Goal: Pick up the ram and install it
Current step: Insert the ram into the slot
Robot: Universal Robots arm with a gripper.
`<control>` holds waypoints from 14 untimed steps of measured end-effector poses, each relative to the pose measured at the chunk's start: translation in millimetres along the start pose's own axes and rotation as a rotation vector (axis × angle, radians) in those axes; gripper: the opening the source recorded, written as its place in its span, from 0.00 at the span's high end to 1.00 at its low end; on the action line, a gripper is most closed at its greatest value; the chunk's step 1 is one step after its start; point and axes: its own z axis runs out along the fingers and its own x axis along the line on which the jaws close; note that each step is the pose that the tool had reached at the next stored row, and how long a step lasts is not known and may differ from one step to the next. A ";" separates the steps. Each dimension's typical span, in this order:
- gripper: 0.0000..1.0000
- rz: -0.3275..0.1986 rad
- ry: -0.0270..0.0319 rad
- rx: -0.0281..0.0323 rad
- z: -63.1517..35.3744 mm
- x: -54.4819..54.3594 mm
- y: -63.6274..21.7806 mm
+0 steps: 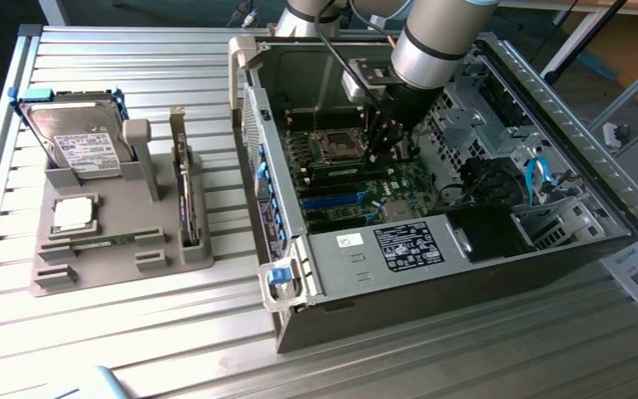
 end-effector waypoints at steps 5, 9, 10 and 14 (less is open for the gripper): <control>0.88 0.001 -0.0003 0.0000 0.0 0.0 -0.2; 0.88 0.001 -0.0021 0.0000 0.0 0.2 -0.2; 0.88 0.001 -0.0025 0.0000 0.0 0.2 -0.2; 0.88 0.001 -0.0025 0.0000 0.0 0.2 -0.2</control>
